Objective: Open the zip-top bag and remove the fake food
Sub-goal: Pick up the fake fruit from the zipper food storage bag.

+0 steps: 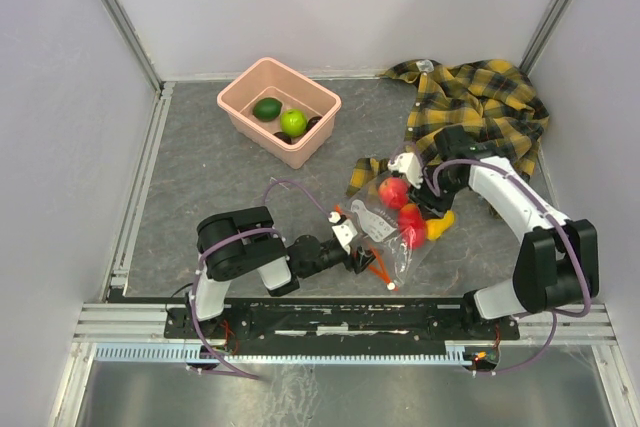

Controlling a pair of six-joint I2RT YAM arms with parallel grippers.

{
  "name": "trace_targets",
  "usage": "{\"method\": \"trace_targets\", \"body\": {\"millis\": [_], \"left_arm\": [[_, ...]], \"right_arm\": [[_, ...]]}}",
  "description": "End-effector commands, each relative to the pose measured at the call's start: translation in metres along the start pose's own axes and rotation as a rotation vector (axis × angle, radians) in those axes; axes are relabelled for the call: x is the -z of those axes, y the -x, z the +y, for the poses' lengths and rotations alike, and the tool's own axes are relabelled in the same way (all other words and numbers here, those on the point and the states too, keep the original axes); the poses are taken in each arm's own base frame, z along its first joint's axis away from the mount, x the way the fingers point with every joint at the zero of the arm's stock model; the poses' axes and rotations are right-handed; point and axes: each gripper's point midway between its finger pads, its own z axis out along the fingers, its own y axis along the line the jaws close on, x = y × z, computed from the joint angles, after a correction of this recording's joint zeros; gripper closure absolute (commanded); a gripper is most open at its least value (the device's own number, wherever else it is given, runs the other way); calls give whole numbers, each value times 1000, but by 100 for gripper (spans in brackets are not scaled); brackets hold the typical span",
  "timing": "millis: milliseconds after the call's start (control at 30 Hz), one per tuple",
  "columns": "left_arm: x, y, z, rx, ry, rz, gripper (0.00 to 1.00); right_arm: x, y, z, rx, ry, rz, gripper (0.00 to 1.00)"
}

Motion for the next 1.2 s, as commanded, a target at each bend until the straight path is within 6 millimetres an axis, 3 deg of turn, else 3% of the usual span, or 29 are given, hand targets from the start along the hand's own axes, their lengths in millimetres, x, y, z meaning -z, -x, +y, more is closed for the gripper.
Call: {"method": "trace_targets", "body": {"millis": [0, 267, 700, 800, 1000, 1167], "left_arm": [[-6, 47, -7, -61, -37, -191, 32], [-5, 40, -4, -43, -19, -173, 22], [-7, 29, 5, -7, 29, -134, 16], [-8, 28, 7, -12, 43, -131, 15], [-11, 27, 8, -51, 42, -119, 16], [-14, 28, 7, -49, 23, -124, 16]], "right_arm": [[-13, -7, -5, 106, -45, 57, 58], [-32, -18, 9, 233, 26, 67, 58], [-48, -2, 37, 314, 148, 3, 54], [-45, 4, 43, 337, 167, -28, 50], [-25, 18, 36, 347, 91, -111, 43], [-33, 14, 27, 432, 24, -143, 26]]}}
